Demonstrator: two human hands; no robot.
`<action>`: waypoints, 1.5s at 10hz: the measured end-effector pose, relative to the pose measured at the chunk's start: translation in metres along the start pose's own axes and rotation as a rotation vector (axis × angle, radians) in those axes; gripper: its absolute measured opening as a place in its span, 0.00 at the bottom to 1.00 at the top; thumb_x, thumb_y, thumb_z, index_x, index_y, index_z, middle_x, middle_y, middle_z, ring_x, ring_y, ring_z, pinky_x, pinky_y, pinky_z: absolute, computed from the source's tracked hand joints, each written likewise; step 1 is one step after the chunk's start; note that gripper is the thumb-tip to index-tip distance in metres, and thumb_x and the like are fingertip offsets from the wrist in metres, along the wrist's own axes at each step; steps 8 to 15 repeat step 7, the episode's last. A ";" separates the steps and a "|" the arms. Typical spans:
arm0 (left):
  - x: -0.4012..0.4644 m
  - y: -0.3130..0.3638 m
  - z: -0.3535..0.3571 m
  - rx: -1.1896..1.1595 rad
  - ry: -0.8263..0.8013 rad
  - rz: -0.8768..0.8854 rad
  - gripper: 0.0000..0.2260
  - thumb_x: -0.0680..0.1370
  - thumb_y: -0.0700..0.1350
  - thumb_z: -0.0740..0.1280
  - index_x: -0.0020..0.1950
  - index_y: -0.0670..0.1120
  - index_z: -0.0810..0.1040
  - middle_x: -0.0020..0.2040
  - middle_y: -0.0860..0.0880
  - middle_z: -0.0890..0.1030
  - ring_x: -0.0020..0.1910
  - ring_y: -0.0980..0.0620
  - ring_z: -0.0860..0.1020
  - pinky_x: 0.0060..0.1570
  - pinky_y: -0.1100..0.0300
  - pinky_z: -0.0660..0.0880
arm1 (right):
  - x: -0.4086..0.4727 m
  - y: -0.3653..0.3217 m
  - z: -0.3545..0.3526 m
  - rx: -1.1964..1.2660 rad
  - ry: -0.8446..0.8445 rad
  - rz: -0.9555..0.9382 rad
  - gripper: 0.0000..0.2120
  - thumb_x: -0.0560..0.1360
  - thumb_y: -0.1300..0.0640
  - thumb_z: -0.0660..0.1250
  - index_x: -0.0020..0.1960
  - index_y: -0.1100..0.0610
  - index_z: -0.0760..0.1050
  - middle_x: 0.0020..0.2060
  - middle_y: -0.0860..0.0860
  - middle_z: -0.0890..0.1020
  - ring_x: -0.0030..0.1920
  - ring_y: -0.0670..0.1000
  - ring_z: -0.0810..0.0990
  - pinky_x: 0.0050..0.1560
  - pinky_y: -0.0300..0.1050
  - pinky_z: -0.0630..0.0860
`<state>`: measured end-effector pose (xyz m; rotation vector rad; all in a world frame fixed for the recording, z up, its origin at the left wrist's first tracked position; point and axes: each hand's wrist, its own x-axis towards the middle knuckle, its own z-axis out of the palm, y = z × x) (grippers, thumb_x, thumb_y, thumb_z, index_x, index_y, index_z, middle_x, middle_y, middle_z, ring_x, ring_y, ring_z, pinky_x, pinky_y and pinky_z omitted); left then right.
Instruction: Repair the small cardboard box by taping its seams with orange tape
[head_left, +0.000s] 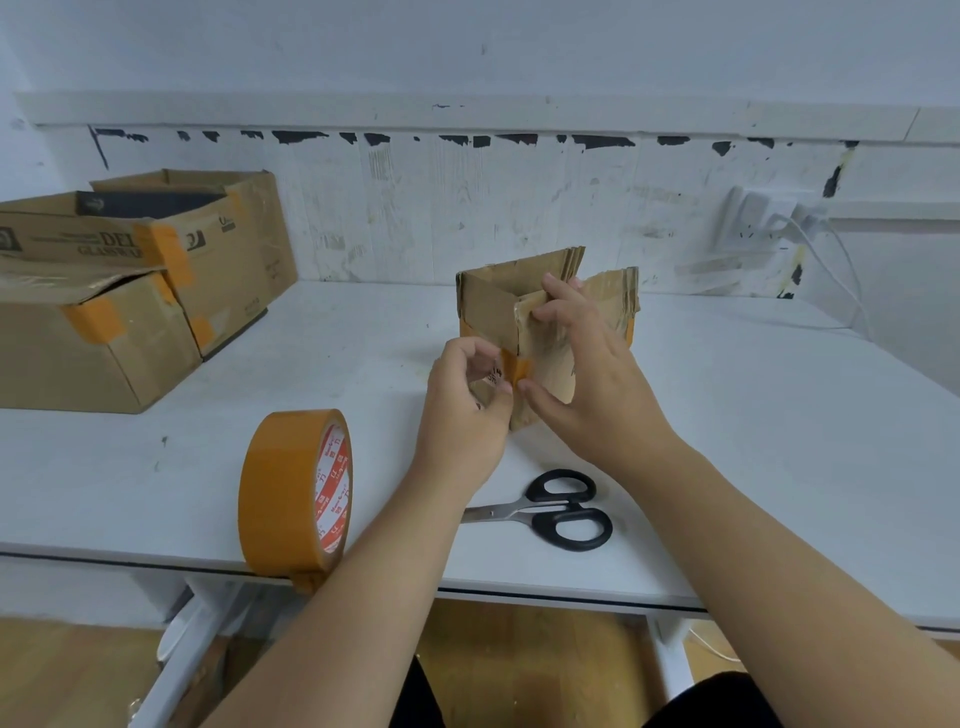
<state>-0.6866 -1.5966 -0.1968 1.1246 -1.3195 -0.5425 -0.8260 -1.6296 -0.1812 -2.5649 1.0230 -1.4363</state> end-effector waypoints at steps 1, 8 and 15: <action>-0.001 -0.001 0.000 0.038 -0.015 0.003 0.17 0.75 0.34 0.65 0.48 0.58 0.70 0.55 0.48 0.75 0.54 0.62 0.74 0.54 0.57 0.75 | 0.000 0.003 0.000 -0.021 -0.013 -0.007 0.28 0.70 0.60 0.72 0.65 0.53 0.63 0.74 0.54 0.64 0.77 0.53 0.55 0.74 0.53 0.59; -0.001 0.027 -0.007 -0.011 0.139 0.118 0.11 0.77 0.36 0.63 0.48 0.54 0.71 0.48 0.49 0.77 0.46 0.57 0.76 0.41 0.66 0.72 | -0.002 -0.016 -0.023 0.113 0.096 0.030 0.23 0.75 0.65 0.66 0.69 0.60 0.67 0.74 0.52 0.65 0.75 0.45 0.61 0.72 0.43 0.63; -0.001 0.027 -0.007 -0.011 0.139 0.118 0.11 0.77 0.36 0.63 0.48 0.54 0.71 0.48 0.49 0.77 0.46 0.57 0.76 0.41 0.66 0.72 | -0.002 -0.016 -0.023 0.113 0.096 0.030 0.23 0.75 0.65 0.66 0.69 0.60 0.67 0.74 0.52 0.65 0.75 0.45 0.61 0.72 0.43 0.63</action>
